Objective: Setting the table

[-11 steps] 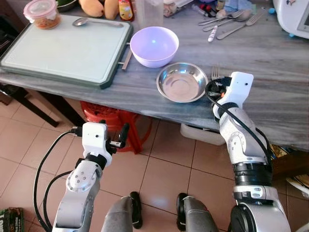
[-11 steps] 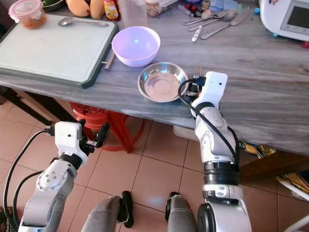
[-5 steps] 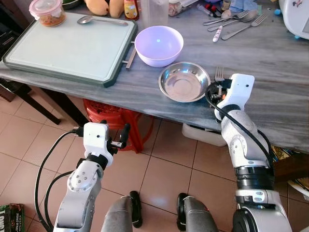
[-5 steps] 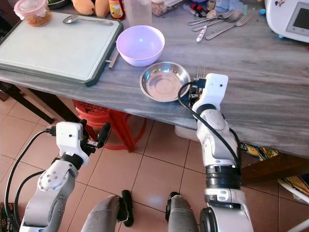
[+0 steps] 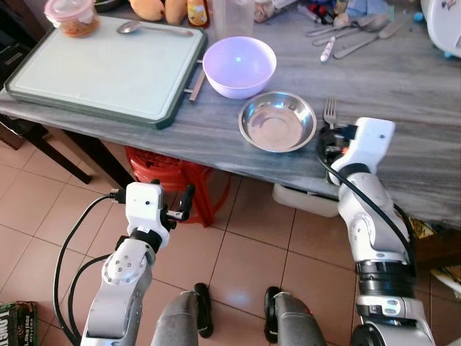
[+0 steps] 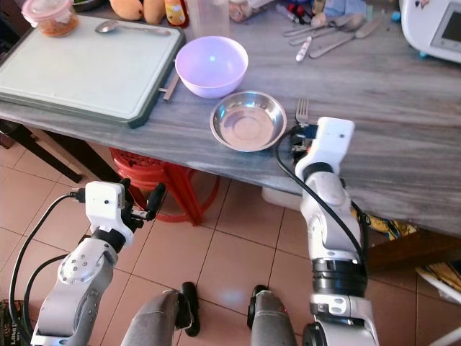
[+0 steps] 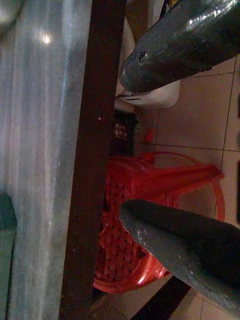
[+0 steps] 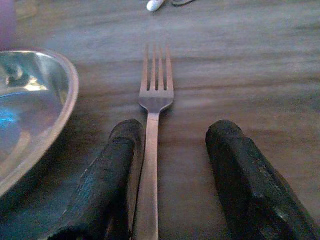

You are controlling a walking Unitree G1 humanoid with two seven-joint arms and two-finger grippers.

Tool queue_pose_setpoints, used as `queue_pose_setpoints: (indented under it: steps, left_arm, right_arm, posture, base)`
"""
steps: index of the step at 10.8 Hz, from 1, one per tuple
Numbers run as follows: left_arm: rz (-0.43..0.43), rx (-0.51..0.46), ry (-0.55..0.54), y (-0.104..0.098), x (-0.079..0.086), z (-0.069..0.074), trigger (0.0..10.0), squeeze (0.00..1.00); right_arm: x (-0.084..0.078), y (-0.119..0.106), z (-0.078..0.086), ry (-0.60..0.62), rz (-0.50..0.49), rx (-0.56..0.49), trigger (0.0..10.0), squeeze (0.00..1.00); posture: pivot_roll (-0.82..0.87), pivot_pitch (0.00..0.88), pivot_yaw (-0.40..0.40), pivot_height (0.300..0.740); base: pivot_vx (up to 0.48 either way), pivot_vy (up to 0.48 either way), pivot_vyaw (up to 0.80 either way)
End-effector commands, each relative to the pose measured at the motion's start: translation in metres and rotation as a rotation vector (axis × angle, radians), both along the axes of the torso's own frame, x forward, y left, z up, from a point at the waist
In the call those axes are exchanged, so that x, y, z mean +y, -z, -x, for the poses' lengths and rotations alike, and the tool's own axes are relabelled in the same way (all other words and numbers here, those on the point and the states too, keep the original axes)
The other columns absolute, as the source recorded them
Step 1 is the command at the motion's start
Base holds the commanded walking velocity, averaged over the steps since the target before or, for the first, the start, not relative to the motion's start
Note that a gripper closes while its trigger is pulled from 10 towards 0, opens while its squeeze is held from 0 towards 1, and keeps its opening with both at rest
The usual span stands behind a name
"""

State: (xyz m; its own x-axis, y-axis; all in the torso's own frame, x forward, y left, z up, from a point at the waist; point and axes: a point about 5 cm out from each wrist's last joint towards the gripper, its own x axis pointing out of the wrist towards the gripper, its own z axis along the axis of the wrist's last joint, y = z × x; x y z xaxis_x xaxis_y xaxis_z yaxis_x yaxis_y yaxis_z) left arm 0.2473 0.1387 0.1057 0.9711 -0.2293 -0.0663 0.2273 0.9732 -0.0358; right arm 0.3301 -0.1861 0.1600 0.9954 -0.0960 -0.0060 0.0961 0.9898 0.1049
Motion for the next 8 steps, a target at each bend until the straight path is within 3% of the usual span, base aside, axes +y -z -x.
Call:
queue_pose_setpoints:
  steps: [1,5,8]
  left_arm:
    - [-0.006,0.016,-0.009,0.004,0.002,0.002,10.0,0.0]
    - [-0.006,0.011,-0.015,0.005,0.001,0.001,10.0,0.0]
    - [-0.006,0.003,-0.017,0.005,0.0,0.001,10.0,0.0]
  right_arm:
    - [-0.001,0.0,0.003,0.004,-0.003,-0.011,10.0,0.0]
    - [0.01,-0.011,0.008,-0.063,-0.01,-0.167,10.0,0.0]
    - [0.009,-0.027,0.016,-0.045,0.115,-0.262,10.0,0.0]
  posture:
    - [-0.04,0.266,0.06,0.74]
    - [-0.04,0.264,0.058,0.74]
    - [-0.04,0.242,0.053,0.74]
  base:
    - [0.0,0.0,0.0]
    - [0.0,0.0,0.0]
    - [0.0,0.0,0.0]
